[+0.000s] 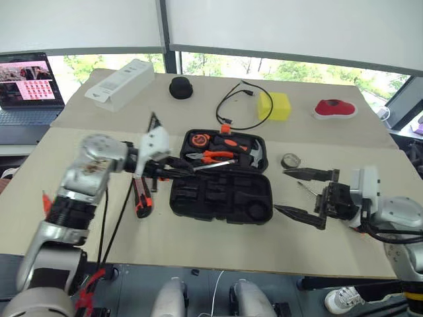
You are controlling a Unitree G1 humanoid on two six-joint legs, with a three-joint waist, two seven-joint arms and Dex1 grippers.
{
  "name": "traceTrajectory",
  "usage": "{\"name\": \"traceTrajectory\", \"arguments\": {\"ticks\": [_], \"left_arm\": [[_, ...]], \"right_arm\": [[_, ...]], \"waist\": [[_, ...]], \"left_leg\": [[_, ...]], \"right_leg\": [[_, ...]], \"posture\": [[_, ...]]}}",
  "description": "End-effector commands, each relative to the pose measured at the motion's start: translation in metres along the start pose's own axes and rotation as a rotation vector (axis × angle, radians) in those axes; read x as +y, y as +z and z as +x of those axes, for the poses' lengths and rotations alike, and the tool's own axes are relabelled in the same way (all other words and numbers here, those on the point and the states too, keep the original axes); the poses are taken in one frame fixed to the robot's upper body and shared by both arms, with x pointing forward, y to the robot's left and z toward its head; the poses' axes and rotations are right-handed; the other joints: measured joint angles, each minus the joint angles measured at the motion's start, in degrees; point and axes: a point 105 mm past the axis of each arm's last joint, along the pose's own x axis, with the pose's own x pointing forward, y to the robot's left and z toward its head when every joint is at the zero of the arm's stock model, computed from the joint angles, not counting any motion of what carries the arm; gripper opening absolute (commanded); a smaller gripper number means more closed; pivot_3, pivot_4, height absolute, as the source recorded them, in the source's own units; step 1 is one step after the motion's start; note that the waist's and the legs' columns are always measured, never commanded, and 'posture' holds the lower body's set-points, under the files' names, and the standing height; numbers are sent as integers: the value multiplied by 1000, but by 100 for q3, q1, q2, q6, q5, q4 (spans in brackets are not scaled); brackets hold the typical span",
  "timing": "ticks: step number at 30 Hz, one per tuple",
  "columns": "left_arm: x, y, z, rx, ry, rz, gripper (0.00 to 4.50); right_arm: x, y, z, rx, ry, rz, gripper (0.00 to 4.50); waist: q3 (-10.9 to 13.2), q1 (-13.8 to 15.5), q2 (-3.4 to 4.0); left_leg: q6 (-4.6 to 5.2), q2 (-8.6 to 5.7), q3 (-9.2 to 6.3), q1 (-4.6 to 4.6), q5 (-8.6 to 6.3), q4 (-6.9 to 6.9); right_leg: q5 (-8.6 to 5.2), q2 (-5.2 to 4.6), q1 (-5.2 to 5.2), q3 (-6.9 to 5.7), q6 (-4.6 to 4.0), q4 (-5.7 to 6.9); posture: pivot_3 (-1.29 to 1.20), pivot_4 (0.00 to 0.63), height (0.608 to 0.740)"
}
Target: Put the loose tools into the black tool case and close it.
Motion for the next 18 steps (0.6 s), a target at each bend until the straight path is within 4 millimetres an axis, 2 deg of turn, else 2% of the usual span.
{"name": "traceTrajectory", "arguments": {"ticks": [1, 6, 10, 18], "left_arm": [[15, -2, 14, 96, 51, 92, 555], [31, -17, 34, 203, 72, 203, 555], [38, -20, 44, 240, 65, 272, 555], [30, -17, 62, 203, -17, 302, 555]], "right_arm": [[-10, 6, -8, 42, -34, -45, 4500], [-17, 3, -13, 83, -66, -51, 4500], [-17, 3, -11, 84, -70, -48, 4500], [-10, 2, -11, 82, -91, -25, 4500]], "waist": [[0, -10, 0], [1, -5, 1], [1, 36, 1], [0, 70, 2]], "left_leg": [[0, 0, -1, -1, 0, 5], [5, -1, -3, -10, -3, 13], [12, -5, -3, -25, -7, 28], [13, -9, -4, -26, -7, 32]], "right_leg": [[0, 1, 1, 0, 1, 0], [1, 2, -3, 3, 3, -1], [6, -3, -6, 2, 13, -7], [8, -7, -1, 1, 18, -8]], "posture": [[0, 150, 740], [0, 150, 740], [0, 150, 740], [0, 150, 740]]}}
